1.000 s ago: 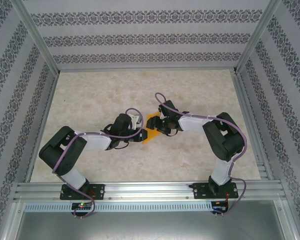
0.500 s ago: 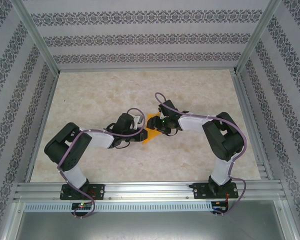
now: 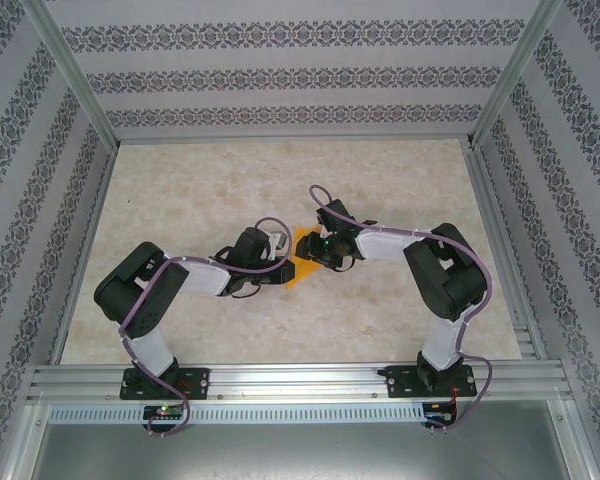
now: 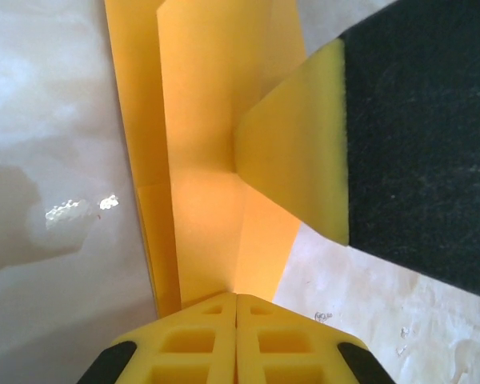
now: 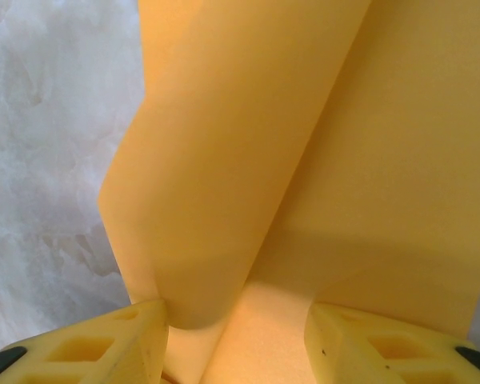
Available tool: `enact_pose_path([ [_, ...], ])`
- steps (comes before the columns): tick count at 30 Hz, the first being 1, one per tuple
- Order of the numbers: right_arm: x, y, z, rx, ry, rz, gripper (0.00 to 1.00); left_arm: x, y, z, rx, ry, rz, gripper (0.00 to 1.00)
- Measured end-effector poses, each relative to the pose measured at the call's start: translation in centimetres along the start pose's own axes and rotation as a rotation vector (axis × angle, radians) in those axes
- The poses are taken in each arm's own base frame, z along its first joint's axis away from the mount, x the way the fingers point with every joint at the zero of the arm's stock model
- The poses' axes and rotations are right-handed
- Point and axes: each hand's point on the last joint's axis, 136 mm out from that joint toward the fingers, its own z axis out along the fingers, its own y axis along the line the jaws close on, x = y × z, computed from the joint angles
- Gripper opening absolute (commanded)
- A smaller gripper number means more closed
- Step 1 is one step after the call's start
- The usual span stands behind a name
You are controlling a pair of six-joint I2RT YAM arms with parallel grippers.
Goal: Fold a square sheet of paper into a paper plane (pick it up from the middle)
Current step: Fourth fold the wing at the center of the table.
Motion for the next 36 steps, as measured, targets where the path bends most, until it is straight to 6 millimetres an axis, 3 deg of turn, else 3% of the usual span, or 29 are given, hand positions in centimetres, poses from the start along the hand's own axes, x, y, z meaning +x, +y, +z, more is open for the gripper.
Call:
enact_pose_path([
  [9, 0.0, -0.4, 0.2, 0.043, 0.021, 0.014, 0.47, -0.1, -0.2, -0.1, 0.004, -0.004, -0.031, 0.16],
  [18, 0.0, -0.6, 0.5, 0.076, 0.035, 0.022, 0.48, -2.2, -1.2, -1.6, 0.017, -0.083, -0.048, 0.13],
  [36, 0.2, -1.0, 0.6, 0.105, 0.051, 0.046, 0.44, -1.1, -0.2, -0.1, 0.019, -0.036, -0.067, 0.11],
])
